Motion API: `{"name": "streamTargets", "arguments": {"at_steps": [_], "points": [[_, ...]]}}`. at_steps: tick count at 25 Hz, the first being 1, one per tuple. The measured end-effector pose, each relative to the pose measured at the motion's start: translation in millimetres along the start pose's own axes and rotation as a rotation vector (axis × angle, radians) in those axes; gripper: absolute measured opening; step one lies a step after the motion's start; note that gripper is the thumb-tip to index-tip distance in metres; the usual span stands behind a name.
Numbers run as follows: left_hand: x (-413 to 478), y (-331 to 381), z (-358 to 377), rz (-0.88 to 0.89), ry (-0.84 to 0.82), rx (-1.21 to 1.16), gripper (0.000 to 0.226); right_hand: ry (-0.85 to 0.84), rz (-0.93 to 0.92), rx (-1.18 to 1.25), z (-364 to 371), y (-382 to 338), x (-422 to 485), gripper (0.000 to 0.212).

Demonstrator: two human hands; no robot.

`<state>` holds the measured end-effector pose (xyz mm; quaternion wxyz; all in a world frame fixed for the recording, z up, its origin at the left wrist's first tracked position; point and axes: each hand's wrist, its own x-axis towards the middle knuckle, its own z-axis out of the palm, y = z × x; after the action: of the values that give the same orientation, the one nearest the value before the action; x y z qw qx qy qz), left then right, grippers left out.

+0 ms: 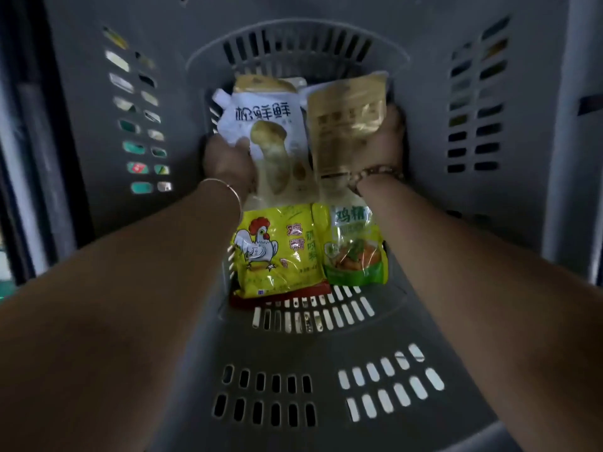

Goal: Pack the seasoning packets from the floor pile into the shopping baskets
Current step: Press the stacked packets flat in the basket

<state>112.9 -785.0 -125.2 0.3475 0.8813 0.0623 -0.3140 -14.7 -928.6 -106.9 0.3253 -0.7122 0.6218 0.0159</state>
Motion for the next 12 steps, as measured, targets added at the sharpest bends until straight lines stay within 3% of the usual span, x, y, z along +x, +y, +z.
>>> {"name": "streamTargets", "arguments": {"at_steps": [2,4,7,9,12], "points": [[-16,0,2,0.069,0.092,0.149,0.049,0.079,-0.188,-0.271,3,12,-22,0.070],[-46,-1,3,0.218,0.129,0.301,0.064,-0.026,-0.280,-0.404,4,21,-46,0.079],[-81,-12,7,0.469,-0.100,0.608,0.067,-0.273,-0.299,-0.502,10,38,-71,0.082],[-83,-25,10,0.527,-0.280,0.894,0.074,-0.353,-0.370,-0.622,16,46,-71,0.075],[-68,-35,13,0.545,-0.381,1.105,0.083,-0.431,-0.403,-0.672,28,50,-55,0.077]]}}
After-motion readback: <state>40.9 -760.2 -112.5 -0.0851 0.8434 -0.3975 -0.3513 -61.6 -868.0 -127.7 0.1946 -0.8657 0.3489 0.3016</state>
